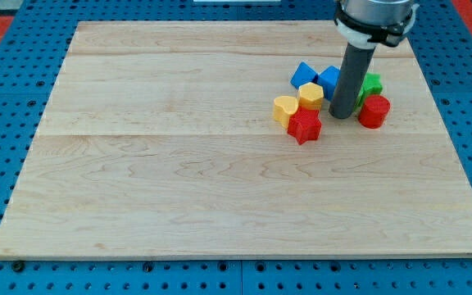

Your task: Move the red star yellow heart below the yellow hexagon to form a line

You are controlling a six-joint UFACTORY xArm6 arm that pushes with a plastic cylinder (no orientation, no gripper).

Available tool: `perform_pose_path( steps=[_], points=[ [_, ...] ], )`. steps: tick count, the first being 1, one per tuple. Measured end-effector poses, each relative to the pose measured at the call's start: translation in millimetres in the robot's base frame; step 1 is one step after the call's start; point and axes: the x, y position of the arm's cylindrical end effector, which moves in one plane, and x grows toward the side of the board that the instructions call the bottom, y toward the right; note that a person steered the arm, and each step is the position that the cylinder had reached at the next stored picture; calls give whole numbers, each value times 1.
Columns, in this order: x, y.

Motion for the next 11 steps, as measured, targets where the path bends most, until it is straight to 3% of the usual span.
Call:
perform_pose_path(
  steps=[2, 3, 4, 6, 7, 8, 9, 10, 11],
  points=[
    [-26, -117],
    [-26, -28],
    [18, -13],
    [42, -96],
    [22, -89],
    [20, -47],
    [83, -34],
    [105, 67],
    [46, 94]
  ],
)
